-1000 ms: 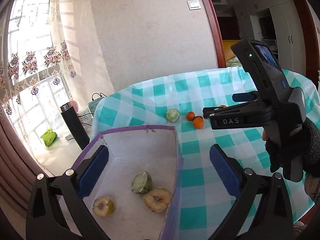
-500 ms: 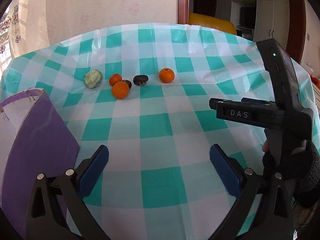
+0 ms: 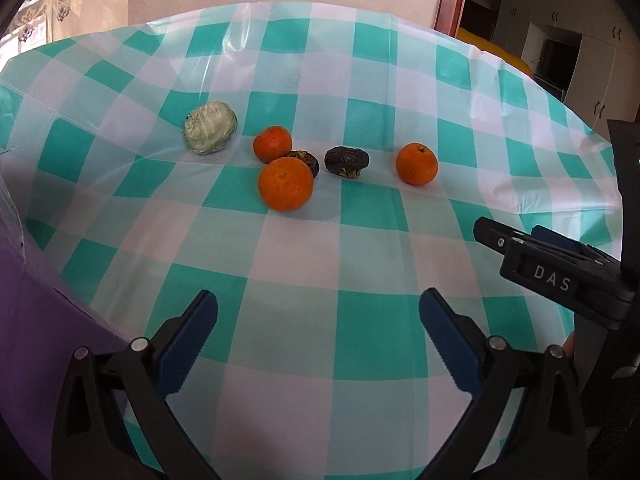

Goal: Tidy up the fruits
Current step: 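Move both tools back over the remaining fruit on the table, then grasp a mandarin with the right tool while the left tool grasps another mandarin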

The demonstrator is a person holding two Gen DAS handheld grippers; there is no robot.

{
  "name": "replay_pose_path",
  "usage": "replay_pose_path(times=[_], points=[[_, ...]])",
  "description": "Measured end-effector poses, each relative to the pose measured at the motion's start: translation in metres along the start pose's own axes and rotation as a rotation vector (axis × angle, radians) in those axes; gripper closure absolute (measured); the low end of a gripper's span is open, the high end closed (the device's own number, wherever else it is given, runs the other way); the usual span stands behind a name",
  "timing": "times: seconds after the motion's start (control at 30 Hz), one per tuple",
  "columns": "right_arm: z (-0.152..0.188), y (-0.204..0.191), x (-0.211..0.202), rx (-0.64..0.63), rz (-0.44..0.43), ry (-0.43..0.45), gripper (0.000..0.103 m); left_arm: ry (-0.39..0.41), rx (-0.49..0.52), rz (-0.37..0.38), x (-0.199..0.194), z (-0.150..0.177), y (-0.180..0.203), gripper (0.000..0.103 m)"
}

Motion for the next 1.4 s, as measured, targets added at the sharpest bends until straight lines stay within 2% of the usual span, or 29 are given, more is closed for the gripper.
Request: replay_pose_path(times=[0.1,0.13,0.33,0.47,0.53,0.6,0.7,0.97,1.17,1.27,1.4], points=[[-0.014,-0.013,0.016,-0.038,-0.022,-0.012,0.017,-0.044,-0.076,0.033,0.012,-0.001,-0.011,0.002],[-0.019,-0.018,0.021,-0.051,-0.031,-0.017,0.021,-0.046,-0.101,0.042,0.013,-0.001,-0.015,0.002],[-0.045,-0.045,0.055,-0.117,-0.06,-0.052,0.031,-0.037,-0.1,0.066,0.012,-0.001,-0.013,0.002],[-0.056,-0.054,0.07,-0.124,-0.044,-0.072,0.032,-0.036,-0.099,0.065,0.013,0.0,-0.012,0.002],[-0.056,-0.059,0.078,-0.143,-0.013,-0.1,0.04,-0.037,-0.097,0.061,0.013,0.0,-0.012,0.002],[-0.057,-0.061,0.077,-0.15,0.003,-0.09,0.043,-0.039,-0.093,0.056,0.013,0.0,-0.011,0.002],[-0.054,-0.06,0.072,-0.137,-0.012,-0.08,0.06,-0.035,-0.1,0.061,0.013,0.0,-0.012,0.002],[-0.018,-0.033,0.031,0.04,-0.087,-0.053,0.06,-0.04,-0.095,0.053,0.014,0.0,-0.011,0.002],[0.014,-0.016,-0.001,0.103,-0.081,-0.03,0.06,-0.055,-0.085,0.024,0.018,-0.003,-0.01,0.002],[0.021,-0.011,-0.01,0.146,-0.095,-0.019,0.06,-0.061,-0.085,0.009,0.028,-0.014,-0.011,0.002],[0.027,0.0,-0.016,0.195,-0.118,-0.015,0.06,-0.039,-0.142,-0.004,0.044,-0.037,-0.025,0.01]])
Point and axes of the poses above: each gripper's, at about its wrist camera, not at the fingertips, and x roughly the way its jaws point, y to its right, z to its underside, the point moved 6 cm from there along x, roughly the way its jaws point, and after that the axes turned 3 degrees about z, right-handed, at the moved point
